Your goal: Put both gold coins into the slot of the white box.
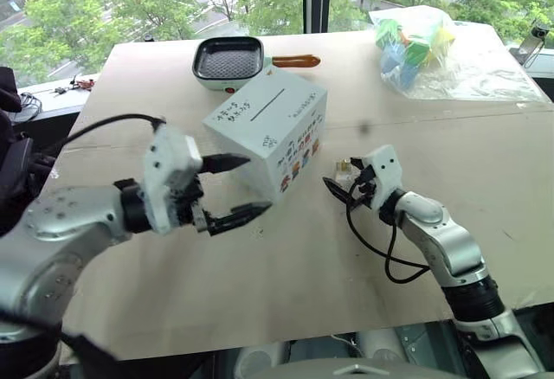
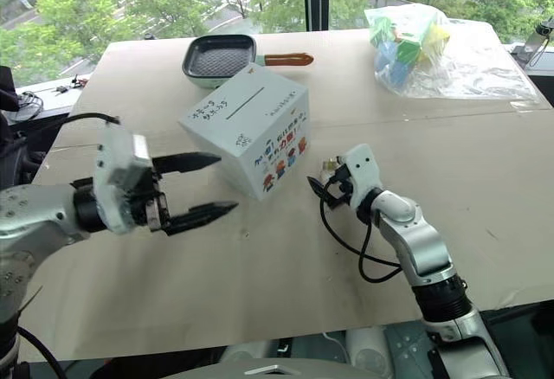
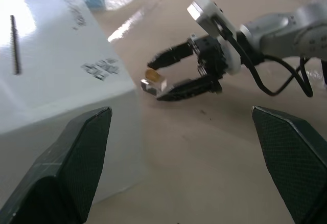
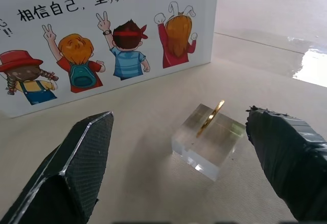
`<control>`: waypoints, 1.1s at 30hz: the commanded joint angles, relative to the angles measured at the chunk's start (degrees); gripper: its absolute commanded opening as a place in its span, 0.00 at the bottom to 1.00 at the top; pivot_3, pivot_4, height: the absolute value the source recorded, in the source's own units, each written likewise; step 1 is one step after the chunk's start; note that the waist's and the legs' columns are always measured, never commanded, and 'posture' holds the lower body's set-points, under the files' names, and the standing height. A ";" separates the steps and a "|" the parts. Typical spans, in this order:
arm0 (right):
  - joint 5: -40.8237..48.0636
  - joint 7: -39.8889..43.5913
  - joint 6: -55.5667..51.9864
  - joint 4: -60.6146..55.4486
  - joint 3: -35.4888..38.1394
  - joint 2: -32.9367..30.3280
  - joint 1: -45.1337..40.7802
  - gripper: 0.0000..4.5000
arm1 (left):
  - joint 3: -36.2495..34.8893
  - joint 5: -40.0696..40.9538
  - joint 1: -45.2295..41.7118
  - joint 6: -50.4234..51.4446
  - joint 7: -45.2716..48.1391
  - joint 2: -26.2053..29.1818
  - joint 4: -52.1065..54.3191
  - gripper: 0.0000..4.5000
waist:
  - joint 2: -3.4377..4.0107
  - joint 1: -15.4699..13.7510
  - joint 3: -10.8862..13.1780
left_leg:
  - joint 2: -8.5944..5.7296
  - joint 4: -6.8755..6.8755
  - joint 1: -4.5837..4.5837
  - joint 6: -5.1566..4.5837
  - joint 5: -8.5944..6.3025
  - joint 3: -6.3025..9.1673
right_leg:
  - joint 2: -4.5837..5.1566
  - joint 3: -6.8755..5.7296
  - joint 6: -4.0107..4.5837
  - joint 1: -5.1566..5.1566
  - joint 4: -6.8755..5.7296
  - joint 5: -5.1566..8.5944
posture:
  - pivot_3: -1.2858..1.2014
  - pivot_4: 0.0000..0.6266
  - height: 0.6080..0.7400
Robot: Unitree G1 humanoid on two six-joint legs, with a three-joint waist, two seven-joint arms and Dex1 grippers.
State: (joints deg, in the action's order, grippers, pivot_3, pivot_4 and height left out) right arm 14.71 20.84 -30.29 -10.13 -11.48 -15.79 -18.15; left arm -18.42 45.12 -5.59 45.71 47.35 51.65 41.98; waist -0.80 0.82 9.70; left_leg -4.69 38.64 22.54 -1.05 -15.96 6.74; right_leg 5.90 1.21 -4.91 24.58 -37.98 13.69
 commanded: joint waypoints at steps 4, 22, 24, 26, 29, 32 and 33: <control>-1.53 0.18 1.62 -0.99 1.44 0.95 -1.32 1.00 | 6.78 -8.82 2.01 -5.17 -2.76 0.35 1.94 0.99 | 0.00 0.03 0.00 | 0.01 -0.04 0.00 0.00 0.00 0.01 | -0.01 -0.01 0.00 0.01 0.00 0.00 | 0.52 0.24 0.85; -2.49 2.62 -1.39 -1.48 1.68 0.60 -0.55 0.07 | 9.50 -10.00 3.11 -5.35 -4.49 -1.49 2.60 1.00 | 0.00 0.09 0.00 | 0.01 -0.07 -0.01 0.00 0.00 0.00 | -0.02 -0.02 0.00 0.02 0.01 0.00 | 0.52 0.24 0.85; -2.34 2.64 -2.06 -1.58 1.99 0.68 -0.62 0.03 | 9.61 -9.98 3.07 -5.25 -4.60 -1.61 2.63 1.00 | 0.00 0.10 -0.01 | 0.02 -0.07 -0.01 0.00 0.00 0.00 | -0.02 -0.01 0.00 0.02 0.01 0.00 | 0.52 0.24 0.85; -2.22 2.79 -1.89 -1.58 2.39 0.85 -0.90 0.03 | 9.72 -9.65 2.89 -5.00 -5.12 -2.25 2.57 1.00 | 0.00 0.10 -0.01 | 0.02 -0.07 -0.02 0.00 0.00 0.00 | -0.02 -0.01 0.00 0.01 0.01 0.00 | 0.52 0.24 0.85; -0.74 3.44 -2.41 -2.27 3.34 1.36 -1.05 0.03 | 9.65 -8.64 2.54 -4.75 -5.97 -3.55 2.34 1.00 | 0.01 0.10 -0.01 | 0.02 -0.07 -0.02 0.00 0.00 0.00 | -0.02 -0.01 0.00 0.01 0.01 0.00 | 0.52 0.24 0.85; 6.77 5.24 -5.13 -5.44 7.55 3.47 -0.95 0.03 | 7.75 -2.43 0.87 -3.16 -8.88 -8.17 1.36 1.00 | 0.03 0.07 0.00 | 0.02 -0.07 -0.02 0.00 0.00 0.00 | -0.02 -0.01 -0.01 0.01 0.01 0.00 | 0.52 0.24 0.85; 11.38 6.66 -6.46 -7.17 9.67 4.44 -0.83 0.03 | 6.66 1.39 -0.05 -2.41 -10.70 -10.63 0.76 1.00 | 0.06 -0.01 0.02 | 0.02 -0.07 -0.02 0.00 0.00 0.00 | -0.01 -0.01 -0.01 0.01 0.02 0.00 | 0.52 0.24 0.85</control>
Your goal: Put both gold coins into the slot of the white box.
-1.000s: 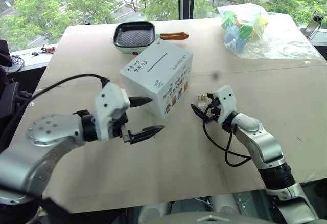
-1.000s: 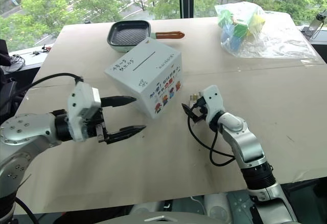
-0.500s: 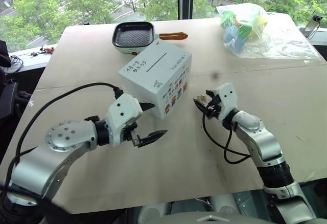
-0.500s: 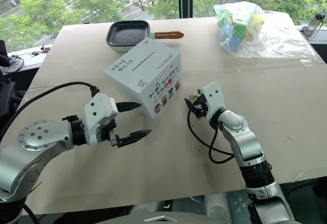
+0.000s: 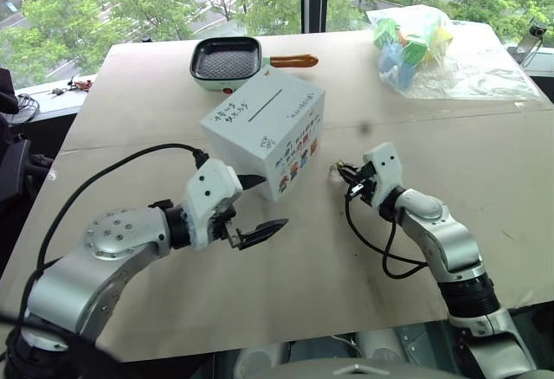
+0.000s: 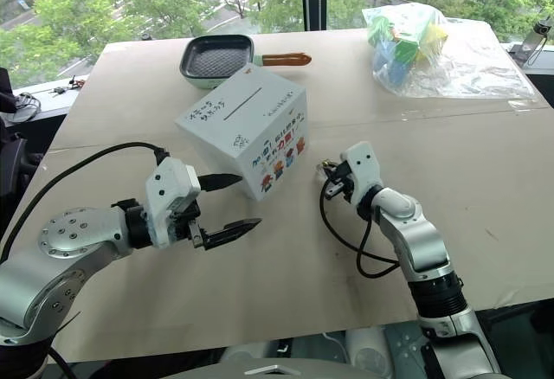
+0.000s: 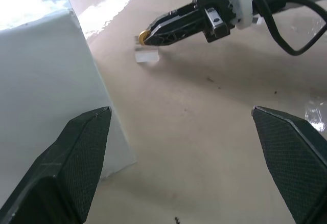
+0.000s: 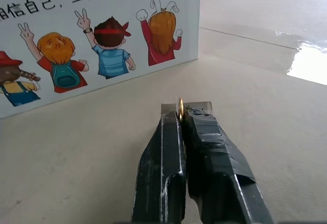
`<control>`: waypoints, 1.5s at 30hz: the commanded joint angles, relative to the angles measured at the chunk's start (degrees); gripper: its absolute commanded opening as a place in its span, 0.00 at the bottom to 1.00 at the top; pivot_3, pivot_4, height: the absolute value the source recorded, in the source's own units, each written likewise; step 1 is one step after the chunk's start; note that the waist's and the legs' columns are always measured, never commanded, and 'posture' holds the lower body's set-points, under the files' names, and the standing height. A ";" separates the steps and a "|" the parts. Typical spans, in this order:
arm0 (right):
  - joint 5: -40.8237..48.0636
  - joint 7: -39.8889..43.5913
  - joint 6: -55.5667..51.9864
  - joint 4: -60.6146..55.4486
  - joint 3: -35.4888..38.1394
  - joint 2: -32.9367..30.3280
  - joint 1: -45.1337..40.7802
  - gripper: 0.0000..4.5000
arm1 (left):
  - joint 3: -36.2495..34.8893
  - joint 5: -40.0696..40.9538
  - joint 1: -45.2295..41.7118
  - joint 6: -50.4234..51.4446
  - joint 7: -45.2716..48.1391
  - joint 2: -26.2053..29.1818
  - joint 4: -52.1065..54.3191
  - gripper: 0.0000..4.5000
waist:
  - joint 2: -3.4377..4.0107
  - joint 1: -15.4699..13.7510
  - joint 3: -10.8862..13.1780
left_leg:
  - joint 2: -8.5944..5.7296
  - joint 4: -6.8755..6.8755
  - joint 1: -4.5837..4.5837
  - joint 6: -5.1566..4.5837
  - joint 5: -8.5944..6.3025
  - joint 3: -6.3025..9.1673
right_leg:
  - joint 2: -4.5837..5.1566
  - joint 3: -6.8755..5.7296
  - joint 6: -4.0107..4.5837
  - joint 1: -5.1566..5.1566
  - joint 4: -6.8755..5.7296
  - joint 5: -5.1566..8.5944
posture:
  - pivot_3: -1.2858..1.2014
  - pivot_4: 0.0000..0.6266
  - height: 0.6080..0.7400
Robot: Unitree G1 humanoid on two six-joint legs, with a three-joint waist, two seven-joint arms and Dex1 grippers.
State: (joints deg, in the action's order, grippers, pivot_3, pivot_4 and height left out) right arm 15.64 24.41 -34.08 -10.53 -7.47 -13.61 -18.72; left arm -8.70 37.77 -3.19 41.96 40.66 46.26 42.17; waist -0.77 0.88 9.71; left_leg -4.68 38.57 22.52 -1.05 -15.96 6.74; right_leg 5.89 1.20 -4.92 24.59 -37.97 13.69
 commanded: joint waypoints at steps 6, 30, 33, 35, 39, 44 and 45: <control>36.47 6.29 -13.13 -14.84 14.17 5.13 -0.15 0.03 | -5.08 33.47 -6.55 2.83 -18.64 -19.93 -3.22 1.00 | -0.04 -0.14 -0.05 | -0.01 0.15 0.08 0.00 0.00 0.19 | 0.04 -0.15 -0.01 -0.06 -0.02 -0.01 | 0.52 0.24 0.85; 71.45 -0.60 -17.63 -19.02 11.90 -2.49 0.90 0.00 | 3.93 55.52 -6.72 -5.15 -32.28 -30.26 -2.59 0.29 | 0.01 -0.11 -0.09 | -0.04 0.22 0.04 -0.02 0.00 0.05 | 0.00 -0.06 0.00 -0.08 -0.07 -0.01 | 0.52 0.24 0.85; 71.49 0.98 -19.34 -19.36 11.15 -6.13 1.32 0.00 | 3.46 56.16 -6.79 -3.81 -30.70 -26.66 -2.19 0.29 | 0.01 -0.09 -0.09 | -0.03 0.22 0.04 -0.02 0.00 0.06 | 0.00 -0.06 0.00 -0.08 -0.07 0.00 | 0.52 0.24 0.85; 70.03 3.50 -20.51 -19.54 10.35 -9.54 1.20 0.00 | 2.54 57.16 -6.92 -2.92 -28.91 -23.38 -2.71 0.29 | 0.01 -0.09 -0.09 | -0.03 0.22 0.04 -0.02 0.00 0.05 | 0.00 -0.05 0.00 -0.08 -0.06 0.00 | 0.52 0.24 0.85; 67.34 10.31 -22.60 -19.55 8.68 -15.90 -0.27 0.00 | 0.68 56.47 -6.01 2.16 -20.23 -12.93 -4.55 0.29 | 0.03 -0.04 -0.09 | -0.02 0.22 0.02 -0.03 0.00 0.03 | -0.05 -0.06 0.01 -0.08 -0.06 0.00 | 0.52 0.24 0.85; 65.20 16.61 -23.82 -19.64 6.50 -19.62 -3.62 0.00 | 0.99 51.27 -4.98 6.57 -7.61 -4.59 -6.21 0.29 | 0.04 -0.06 -0.08 | -0.01 0.20 0.02 -0.05 -0.01 -0.01 | -0.06 -0.04 0.01 -0.10 -0.03 0.01 | 0.52 0.24 0.85; 64.65 17.48 -23.82 -19.63 6.14 -19.97 -4.00 0.00 | 1.18 50.28 -5.07 6.81 -5.94 -3.75 -6.64 0.29 | 0.04 -0.09 -0.08 | -0.01 0.20 0.02 -0.05 -0.01 0.00 | -0.06 -0.04 0.01 -0.10 -0.02 0.01 | 0.52 0.24 0.85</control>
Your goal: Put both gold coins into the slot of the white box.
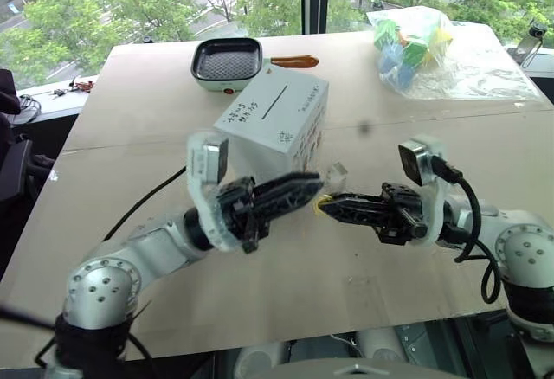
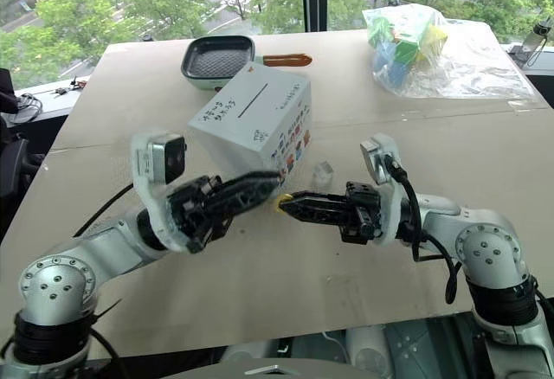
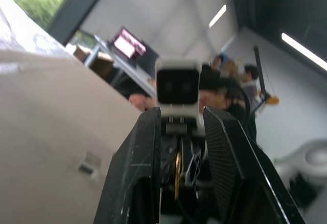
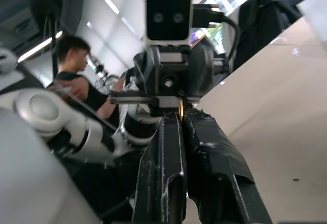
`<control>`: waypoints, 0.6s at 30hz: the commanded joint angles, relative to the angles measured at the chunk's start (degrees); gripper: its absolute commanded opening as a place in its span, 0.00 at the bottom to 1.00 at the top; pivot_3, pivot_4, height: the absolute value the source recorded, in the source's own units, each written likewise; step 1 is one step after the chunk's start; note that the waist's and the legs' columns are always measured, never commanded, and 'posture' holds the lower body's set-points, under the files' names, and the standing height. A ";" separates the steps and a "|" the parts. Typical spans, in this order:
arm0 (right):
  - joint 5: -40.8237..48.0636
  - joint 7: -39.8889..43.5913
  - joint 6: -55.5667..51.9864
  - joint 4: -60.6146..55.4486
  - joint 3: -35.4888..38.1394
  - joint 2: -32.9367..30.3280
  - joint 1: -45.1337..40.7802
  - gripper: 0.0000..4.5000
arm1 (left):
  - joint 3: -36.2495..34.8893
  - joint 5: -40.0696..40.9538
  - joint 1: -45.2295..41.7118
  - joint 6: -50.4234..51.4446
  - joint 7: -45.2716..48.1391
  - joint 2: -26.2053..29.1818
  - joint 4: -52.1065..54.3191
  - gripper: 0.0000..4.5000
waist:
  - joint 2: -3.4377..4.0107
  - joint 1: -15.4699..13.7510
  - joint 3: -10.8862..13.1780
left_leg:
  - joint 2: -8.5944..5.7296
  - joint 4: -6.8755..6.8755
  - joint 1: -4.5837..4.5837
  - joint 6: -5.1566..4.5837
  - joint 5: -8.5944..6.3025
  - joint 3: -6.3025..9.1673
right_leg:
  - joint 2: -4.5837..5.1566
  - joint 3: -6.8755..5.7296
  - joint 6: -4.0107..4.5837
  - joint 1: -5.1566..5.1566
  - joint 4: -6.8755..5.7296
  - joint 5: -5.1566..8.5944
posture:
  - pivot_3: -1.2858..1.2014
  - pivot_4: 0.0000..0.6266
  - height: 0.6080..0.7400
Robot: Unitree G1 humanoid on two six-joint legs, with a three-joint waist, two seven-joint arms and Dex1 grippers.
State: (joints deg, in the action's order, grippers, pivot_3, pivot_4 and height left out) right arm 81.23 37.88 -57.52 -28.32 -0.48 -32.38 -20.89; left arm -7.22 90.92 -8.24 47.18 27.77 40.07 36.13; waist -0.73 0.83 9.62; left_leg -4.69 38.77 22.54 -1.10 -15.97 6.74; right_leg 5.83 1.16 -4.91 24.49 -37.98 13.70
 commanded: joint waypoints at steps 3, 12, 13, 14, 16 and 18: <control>-2.30 5.73 -0.07 -1.76 -1.78 -1.50 -2.73 0.00 | 0.21 -5.91 -0.59 1.70 11.18 3.48 -1.75 0.29 | 0.00 -0.13 0.00 | 0.01 0.00 0.01 0.00 0.00 0.02 | 0.01 -0.02 0.00 -0.01 0.03 0.00 | 0.52 0.24 0.85; -2.23 6.47 -0.48 -2.76 -2.03 -1.45 -3.01 0.00 | 0.63 -7.24 -1.00 1.15 12.37 1.47 -1.83 0.29 | 0.00 -0.11 0.00 | 0.01 -0.02 0.03 -0.01 -0.01 0.06 | 0.10 -0.03 0.00 0.00 0.05 0.00 | 0.52 0.24 0.85; -2.20 6.45 -0.55 -2.77 -2.03 -1.48 -3.05 0.00 | 0.61 -7.20 -0.98 1.16 12.31 1.36 -1.72 0.29 | 0.00 -0.12 0.00 | 0.01 -0.02 0.03 -0.01 -0.01 0.07 | 0.10 -0.03 0.00 0.00 0.05 0.00 | 0.52 0.24 0.85; -2.13 6.34 -0.65 -2.76 -2.09 -1.46 -3.15 0.00 | 0.58 -7.22 -1.00 1.18 12.28 1.32 -1.60 0.29 | 0.00 -0.14 0.00 | 0.01 -0.02 0.03 -0.01 -0.01 0.07 | 0.10 -0.03 0.00 0.00 0.05 0.00 | 0.52 0.24 0.85; -2.06 6.16 -0.87 -2.73 -2.27 -1.40 -3.37 0.00 | 0.51 -7.28 -1.08 1.25 12.26 1.25 -1.35 0.29 | 0.00 -0.14 0.00 | 0.01 -0.02 0.03 -0.01 -0.01 0.07 | 0.11 -0.03 0.00 0.00 0.06 0.00 | 0.52 0.24 0.85; -2.01 6.03 -1.09 -2.70 -2.40 -1.32 -3.57 0.00 | 0.53 -7.28 -1.16 1.31 12.19 1.18 -1.21 0.29 | 0.00 -0.12 0.00 | 0.01 -0.02 0.03 -0.01 -0.01 0.06 | 0.11 -0.03 0.00 0.00 0.06 0.00 | 0.52 0.24 0.85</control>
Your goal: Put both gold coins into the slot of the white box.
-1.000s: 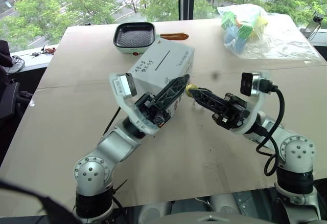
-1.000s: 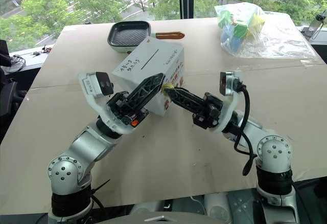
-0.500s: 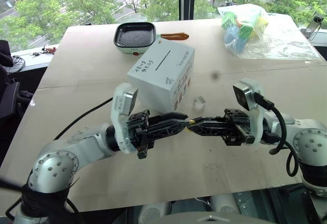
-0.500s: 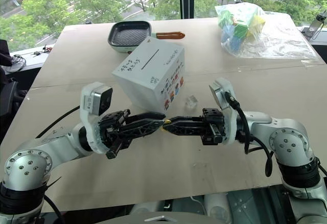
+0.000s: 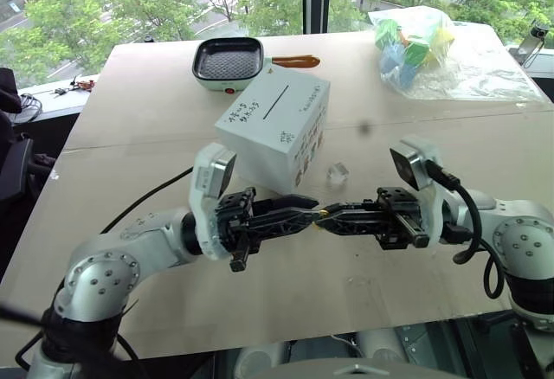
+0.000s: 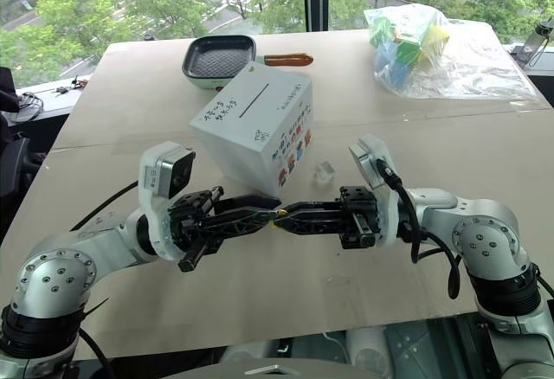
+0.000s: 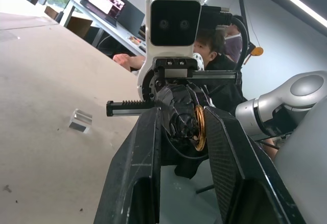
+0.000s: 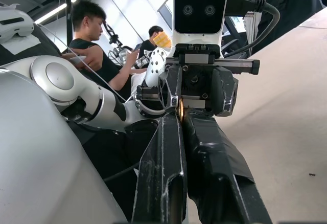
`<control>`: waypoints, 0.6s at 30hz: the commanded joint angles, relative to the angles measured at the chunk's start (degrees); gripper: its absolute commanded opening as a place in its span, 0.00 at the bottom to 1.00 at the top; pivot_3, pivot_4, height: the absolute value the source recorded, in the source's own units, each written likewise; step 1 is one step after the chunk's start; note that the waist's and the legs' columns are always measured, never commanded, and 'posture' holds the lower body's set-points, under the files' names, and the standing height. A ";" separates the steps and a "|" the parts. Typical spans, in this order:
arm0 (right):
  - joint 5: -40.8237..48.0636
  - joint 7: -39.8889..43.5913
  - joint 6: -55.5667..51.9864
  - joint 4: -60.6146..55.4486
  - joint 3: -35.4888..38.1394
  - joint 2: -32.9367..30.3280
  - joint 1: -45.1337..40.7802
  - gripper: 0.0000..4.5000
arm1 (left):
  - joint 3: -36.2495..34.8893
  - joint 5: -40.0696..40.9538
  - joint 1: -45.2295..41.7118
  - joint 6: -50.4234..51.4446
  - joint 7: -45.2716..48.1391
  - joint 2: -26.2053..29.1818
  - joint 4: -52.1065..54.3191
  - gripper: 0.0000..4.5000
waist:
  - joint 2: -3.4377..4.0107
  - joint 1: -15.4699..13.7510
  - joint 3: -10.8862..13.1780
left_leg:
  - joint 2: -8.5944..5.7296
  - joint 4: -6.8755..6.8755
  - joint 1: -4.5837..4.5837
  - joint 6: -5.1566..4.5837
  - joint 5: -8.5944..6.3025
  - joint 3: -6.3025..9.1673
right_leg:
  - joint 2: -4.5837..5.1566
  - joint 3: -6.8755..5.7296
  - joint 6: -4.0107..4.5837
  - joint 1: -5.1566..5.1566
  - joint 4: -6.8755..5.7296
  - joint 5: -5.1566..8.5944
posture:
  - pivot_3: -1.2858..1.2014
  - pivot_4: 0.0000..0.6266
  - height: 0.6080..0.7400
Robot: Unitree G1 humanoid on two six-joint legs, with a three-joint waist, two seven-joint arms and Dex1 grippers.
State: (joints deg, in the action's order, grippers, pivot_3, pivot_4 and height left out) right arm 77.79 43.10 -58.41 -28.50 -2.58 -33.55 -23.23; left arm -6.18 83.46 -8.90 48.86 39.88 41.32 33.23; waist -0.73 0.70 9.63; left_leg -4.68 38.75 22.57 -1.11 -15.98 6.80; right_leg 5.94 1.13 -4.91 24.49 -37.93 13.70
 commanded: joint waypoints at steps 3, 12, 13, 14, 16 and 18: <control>1.52 0.60 -0.42 -2.41 -0.35 -0.03 -1.51 0.00 | -0.16 -0.39 -0.42 -0.18 0.42 0.10 2.00 0.29 | 0.00 -0.01 0.00 | 0.00 0.00 0.00 0.00 0.00 0.01 | 0.00 -0.01 0.00 0.00 0.00 0.00 | 0.52 0.24 0.85; 1.68 0.43 -0.88 -1.97 -0.24 -0.17 -1.99 0.00 | 1.37 -2.89 -0.39 0.27 2.33 0.35 2.74 0.01 | 0.00 -0.02 0.00 | 0.00 0.00 0.01 0.00 0.00 0.01 | 0.00 -0.01 0.00 0.00 0.01 0.00 | 0.52 0.24 0.85; 1.71 0.30 -0.98 -1.97 -0.23 -0.12 -1.99 0.00 | 1.44 -3.09 -0.35 0.31 2.52 0.37 2.77 0.01 | 0.00 -0.02 0.00 | 0.00 0.00 0.01 0.00 0.00 0.01 | 0.00 -0.01 0.00 0.00 0.01 0.00 | 0.52 0.24 0.85; 1.72 0.24 -1.05 -1.92 -0.21 -0.08 -2.00 0.00 | 1.52 -3.27 -0.38 0.36 2.64 0.36 2.75 0.01 | 0.00 -0.02 0.00 | 0.00 -0.01 0.01 0.00 0.00 0.01 | 0.00 -0.01 0.00 0.00 0.01 0.00 | 0.52 0.24 0.85; 1.88 -0.07 -1.19 -1.85 -0.16 0.02 -1.91 0.00 | 1.59 -3.41 -0.38 0.55 2.64 0.41 2.68 0.01 | 0.00 -0.02 0.00 | 0.00 -0.01 0.01 -0.01 0.00 0.01 | 0.00 -0.01 0.00 0.00 0.02 0.00 | 0.52 0.24 0.85; 1.98 -0.26 -1.28 -1.85 -0.12 0.09 -1.79 0.00 | 1.67 -3.85 -0.25 0.77 2.46 0.60 2.69 0.01 | 0.00 -0.02 0.00 | 0.00 -0.01 0.01 0.00 0.00 0.01 | 0.00 -0.01 0.00 0.00 0.02 0.00 | 0.52 0.24 0.85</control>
State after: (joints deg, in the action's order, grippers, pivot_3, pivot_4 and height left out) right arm 77.70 42.27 -60.26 -28.39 -3.07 -34.11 -23.86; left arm -5.91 80.47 -8.93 48.74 42.47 41.30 34.44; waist -0.73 0.68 9.63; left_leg -4.68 38.75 22.58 -1.11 -15.98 6.81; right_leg 5.94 1.11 -4.91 24.49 -37.91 13.70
